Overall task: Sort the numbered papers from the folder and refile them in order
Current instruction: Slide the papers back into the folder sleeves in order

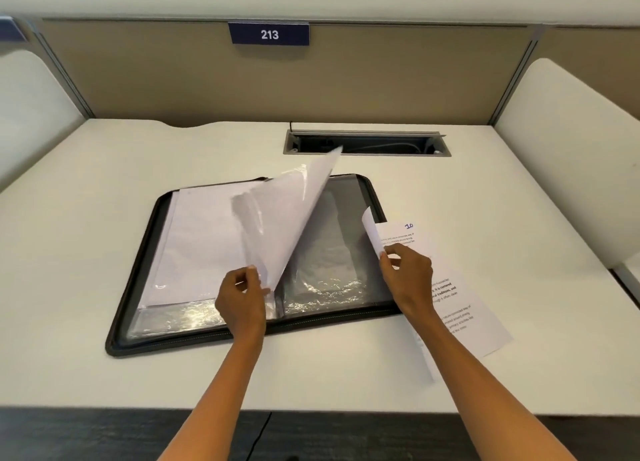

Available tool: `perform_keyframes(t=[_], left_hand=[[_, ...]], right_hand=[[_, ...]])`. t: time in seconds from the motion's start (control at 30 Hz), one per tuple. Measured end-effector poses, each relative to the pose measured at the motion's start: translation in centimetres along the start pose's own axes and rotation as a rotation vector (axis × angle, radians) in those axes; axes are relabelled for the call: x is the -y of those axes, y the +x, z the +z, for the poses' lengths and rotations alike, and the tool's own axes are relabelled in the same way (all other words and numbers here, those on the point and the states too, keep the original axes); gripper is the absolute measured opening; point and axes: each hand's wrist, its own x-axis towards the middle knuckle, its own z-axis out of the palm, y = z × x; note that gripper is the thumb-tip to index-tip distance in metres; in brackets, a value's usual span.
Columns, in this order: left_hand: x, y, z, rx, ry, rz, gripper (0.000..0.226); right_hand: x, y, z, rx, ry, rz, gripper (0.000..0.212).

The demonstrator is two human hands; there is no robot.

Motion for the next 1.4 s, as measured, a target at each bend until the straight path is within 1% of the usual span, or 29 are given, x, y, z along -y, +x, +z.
perform_keyframes(t=[0.1, 0.17, 0.27, 0.33, 0.47, 0.57, 0.63, 0.73, 0.8, 0.83, 0.87, 0.93, 1.0, 1.17, 1.27, 1.33, 1.4], left_hand=[[0.5, 0.3, -1.5, -0.090, -0.113, -0.179, 0.018], [1.1, 0.2, -2.6, -0.143, -0.104, -0.216, 0.021], [2.0, -0.2, -4.3, -0.177, 0.067, -0.159, 0.019], [2.3, -0.7, -5.2, -0.168, 0.129, -0.124, 0.024], [2.1, -1.7, -6.2, -0.105, 0.275, -0.043, 0.042], [1.5, -2.3, -6.1, -0.036, 0.300, -0.035, 0.043], [1.4, -2.5, -5.5, 0.049, 0.304, 0.037, 0.042], [1.0, -2.1, -4.1, 0.239, 0.417, 0.268, 0.039], [0.6, -1.3, -2.6, 0.415, 0.460, 0.445, 0.022], [0.3, -0.9, -1.7, 0.514, 0.471, 0.500, 0.016], [0.1, -0.4, -1.0, 0.606, 0.496, 0.523, 0.016], [0.1, 0.2, 0.4, 0.776, 0.593, 0.538, 0.026], [0.2, 0.6, 1.3, 0.857, 0.711, 0.559, 0.029], [-0.1, 1.3, 1.7, 0.819, 0.797, 0.625, 0.019], [-0.4, 1.4, 1.1, 0.750, 0.731, 0.622, 0.016], [-0.4, 1.4, 0.8, 0.702, 0.692, 0.625, 0.015], [-0.4, 1.3, 0.6, 0.680, 0.711, 0.670, 0.014]], right_hand=[[0.5, -0.4, 0.6, 0.019, -0.014, -0.005, 0.016], [0.7, -0.5, 0.9, 0.018, -0.035, -0.020, 0.016], [1.0, -0.8, 1.3, 0.037, -0.076, -0.040, 0.016], [1.1, -1.1, 1.8, 0.061, -0.099, -0.035, 0.017], [1.0, -1.8, 2.5, 0.081, -0.133, -0.004, 0.018], [0.9, -2.5, 2.7, 0.089, -0.160, -0.011, 0.018], [0.9, -2.9, 2.6, 0.094, -0.169, -0.009, 0.018], [0.8, -3.6, 2.2, 0.099, -0.173, -0.011, 0.018], [0.7, -3.9, 1.8, 0.100, -0.174, -0.013, 0.018], [0.6, -4.1, 1.6, 0.101, -0.167, -0.011, 0.018], [0.5, -4.3, 1.5, 0.109, -0.156, -0.009, 0.018], [0.4, -4.7, 1.1, 0.124, -0.141, -0.002, 0.016], [0.4, -5.2, 0.5, 0.124, -0.128, -0.011, 0.015], [0.5, -6.1, -1.0, 0.106, -0.103, -0.042, 0.015], [0.6, -6.8, -1.8, 0.090, -0.093, -0.076, 0.013], [0.7, -7.6, -2.1, 0.066, -0.102, -0.135, 0.015], [0.7, -8.4, -2.3, 0.044, -0.123, -0.204, 0.016]])
